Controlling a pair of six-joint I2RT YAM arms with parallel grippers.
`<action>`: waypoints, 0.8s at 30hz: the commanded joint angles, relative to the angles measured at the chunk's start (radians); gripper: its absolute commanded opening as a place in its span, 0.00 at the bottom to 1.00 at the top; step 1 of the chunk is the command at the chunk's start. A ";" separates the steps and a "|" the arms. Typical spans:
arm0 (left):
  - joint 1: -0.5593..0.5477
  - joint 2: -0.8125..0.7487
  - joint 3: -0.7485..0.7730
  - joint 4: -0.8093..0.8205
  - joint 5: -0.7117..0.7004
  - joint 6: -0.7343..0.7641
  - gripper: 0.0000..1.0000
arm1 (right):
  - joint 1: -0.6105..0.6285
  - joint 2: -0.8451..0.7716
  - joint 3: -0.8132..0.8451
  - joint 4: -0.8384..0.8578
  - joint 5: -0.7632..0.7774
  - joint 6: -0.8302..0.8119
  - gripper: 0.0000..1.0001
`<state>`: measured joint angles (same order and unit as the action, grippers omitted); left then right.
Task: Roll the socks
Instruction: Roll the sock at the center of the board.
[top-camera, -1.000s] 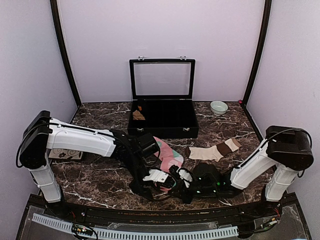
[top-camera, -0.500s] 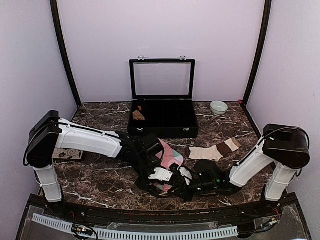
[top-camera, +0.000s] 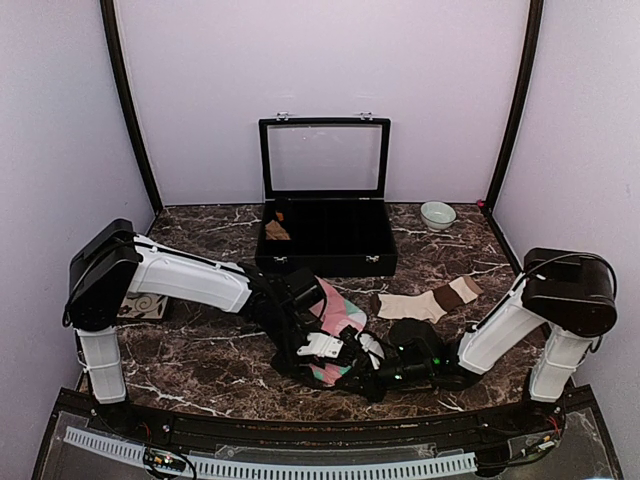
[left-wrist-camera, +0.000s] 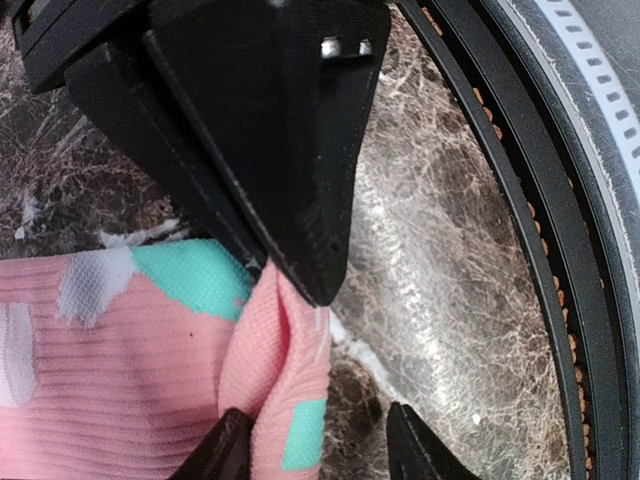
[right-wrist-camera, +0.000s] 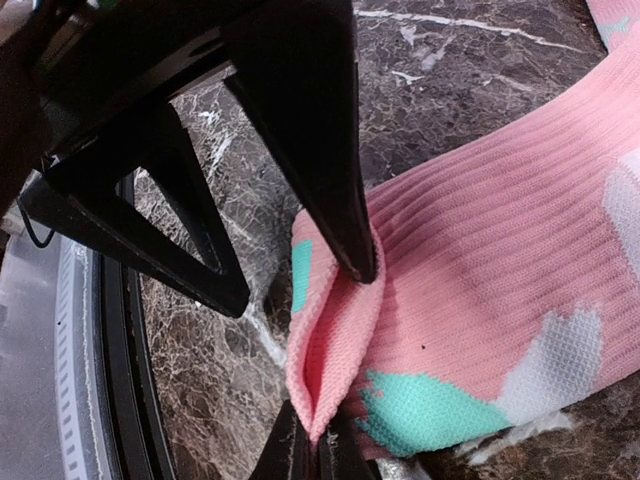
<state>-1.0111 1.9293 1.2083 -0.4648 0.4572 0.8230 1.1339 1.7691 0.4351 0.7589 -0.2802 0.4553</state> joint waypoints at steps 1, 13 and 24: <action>0.030 0.025 0.011 -0.045 0.014 -0.022 0.48 | -0.004 0.051 -0.050 -0.169 0.023 0.029 0.08; 0.054 0.056 0.013 -0.090 0.054 -0.021 0.16 | -0.001 -0.061 -0.127 -0.020 0.072 0.051 0.30; 0.100 0.154 0.119 -0.220 0.163 -0.033 0.18 | 0.247 -0.317 -0.126 -0.192 0.505 -0.300 0.32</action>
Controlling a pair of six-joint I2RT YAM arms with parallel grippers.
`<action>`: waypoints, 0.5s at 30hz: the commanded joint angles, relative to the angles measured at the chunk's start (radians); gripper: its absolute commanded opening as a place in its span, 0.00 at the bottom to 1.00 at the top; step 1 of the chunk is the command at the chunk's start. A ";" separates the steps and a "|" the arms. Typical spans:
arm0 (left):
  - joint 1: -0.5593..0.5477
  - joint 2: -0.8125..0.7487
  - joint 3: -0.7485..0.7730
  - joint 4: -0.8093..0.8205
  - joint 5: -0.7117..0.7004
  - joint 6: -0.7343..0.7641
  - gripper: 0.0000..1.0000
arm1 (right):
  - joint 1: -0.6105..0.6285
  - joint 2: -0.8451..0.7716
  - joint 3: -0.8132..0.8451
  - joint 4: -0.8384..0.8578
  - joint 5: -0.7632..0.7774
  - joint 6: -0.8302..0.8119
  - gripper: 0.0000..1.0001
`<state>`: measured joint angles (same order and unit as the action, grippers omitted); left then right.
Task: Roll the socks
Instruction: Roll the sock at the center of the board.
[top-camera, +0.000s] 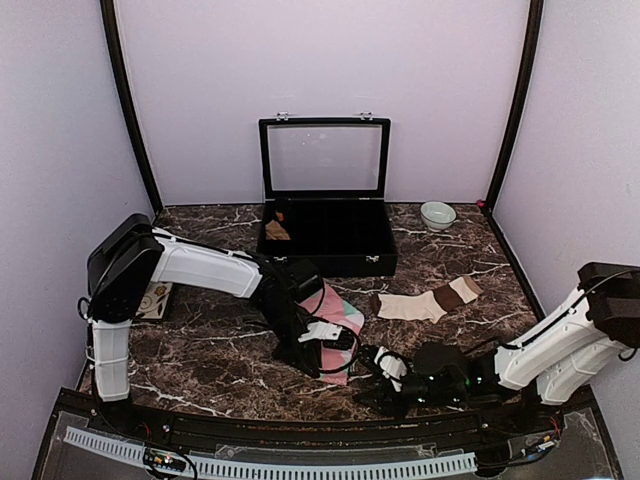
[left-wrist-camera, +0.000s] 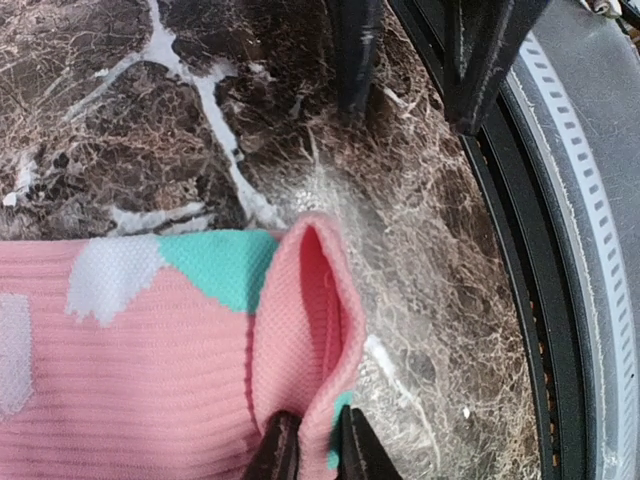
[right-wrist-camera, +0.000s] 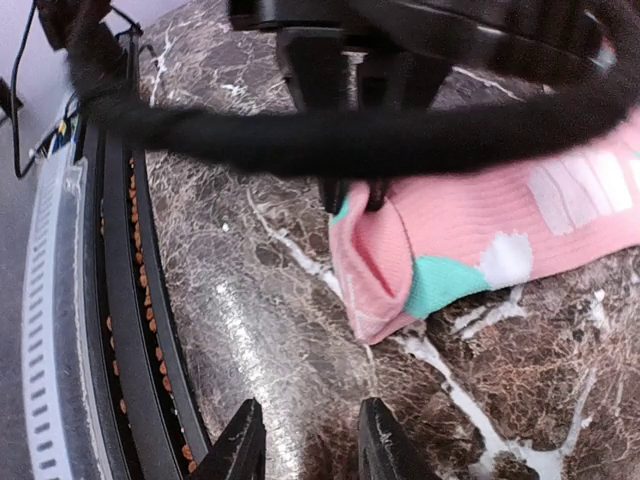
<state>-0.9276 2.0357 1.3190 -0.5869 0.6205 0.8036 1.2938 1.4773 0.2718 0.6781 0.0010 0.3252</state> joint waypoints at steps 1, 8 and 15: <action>0.020 0.056 0.018 -0.105 0.006 -0.016 0.18 | 0.119 -0.020 0.060 -0.150 0.266 -0.206 0.32; 0.024 0.115 0.074 -0.157 0.014 -0.011 0.18 | 0.226 0.078 0.231 -0.306 0.411 -0.509 0.32; 0.024 0.169 0.138 -0.208 0.011 -0.003 0.18 | 0.190 0.172 0.269 -0.228 0.377 -0.681 0.34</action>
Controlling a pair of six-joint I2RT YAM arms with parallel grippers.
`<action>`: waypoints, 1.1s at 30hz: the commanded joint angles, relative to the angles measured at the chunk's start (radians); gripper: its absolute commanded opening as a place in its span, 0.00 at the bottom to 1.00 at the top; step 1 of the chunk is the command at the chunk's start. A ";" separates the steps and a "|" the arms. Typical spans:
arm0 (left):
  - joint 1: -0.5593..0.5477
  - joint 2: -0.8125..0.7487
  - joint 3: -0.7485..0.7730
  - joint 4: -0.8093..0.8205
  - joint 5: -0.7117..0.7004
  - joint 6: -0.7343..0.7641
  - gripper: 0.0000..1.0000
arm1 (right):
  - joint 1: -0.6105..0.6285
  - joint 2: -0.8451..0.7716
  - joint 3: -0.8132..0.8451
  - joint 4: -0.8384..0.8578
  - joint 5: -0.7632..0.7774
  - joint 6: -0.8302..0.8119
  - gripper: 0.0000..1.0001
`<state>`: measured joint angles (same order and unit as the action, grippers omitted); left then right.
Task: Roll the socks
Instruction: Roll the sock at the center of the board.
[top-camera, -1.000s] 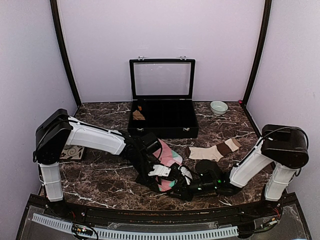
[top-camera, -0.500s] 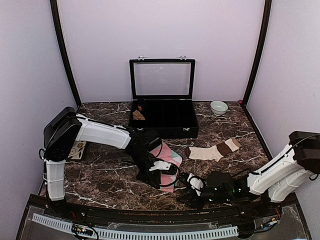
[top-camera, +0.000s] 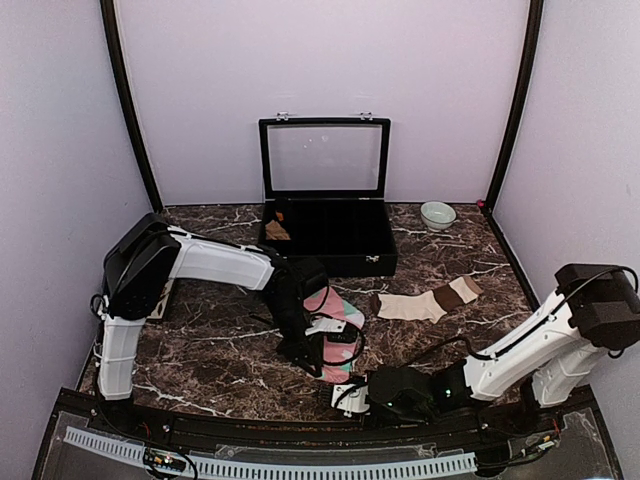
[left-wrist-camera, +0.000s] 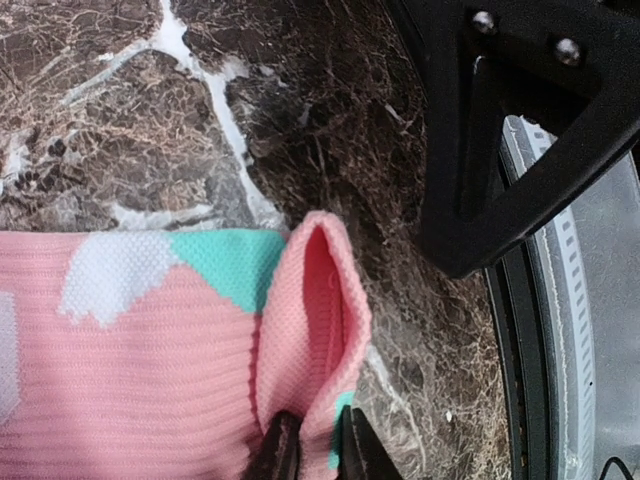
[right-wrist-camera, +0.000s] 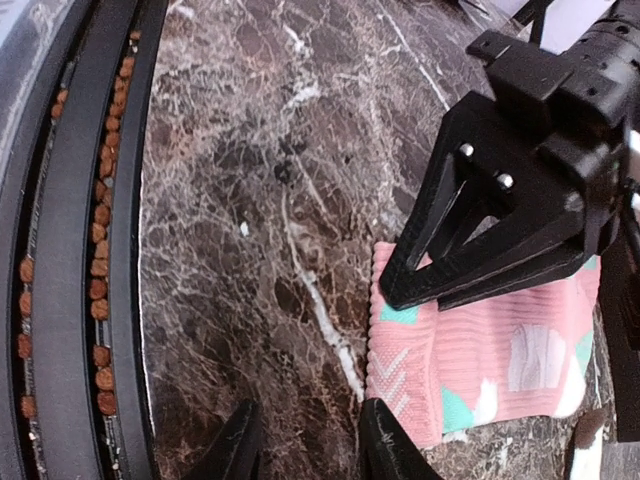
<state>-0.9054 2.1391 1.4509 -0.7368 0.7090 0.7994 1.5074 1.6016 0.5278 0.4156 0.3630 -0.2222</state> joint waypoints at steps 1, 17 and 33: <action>0.002 0.071 0.010 -0.062 -0.078 0.005 0.18 | -0.037 0.057 0.012 0.049 0.006 -0.140 0.34; 0.002 0.119 0.061 -0.107 -0.097 0.023 0.18 | -0.139 0.125 0.024 0.156 -0.083 -0.205 0.33; 0.017 0.122 0.098 -0.127 -0.112 0.010 0.47 | -0.190 0.239 -0.105 0.254 -0.196 0.008 0.24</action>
<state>-0.9001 2.2013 1.5562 -0.8799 0.7391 0.8268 1.3258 1.7809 0.4786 0.7528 0.2089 -0.2920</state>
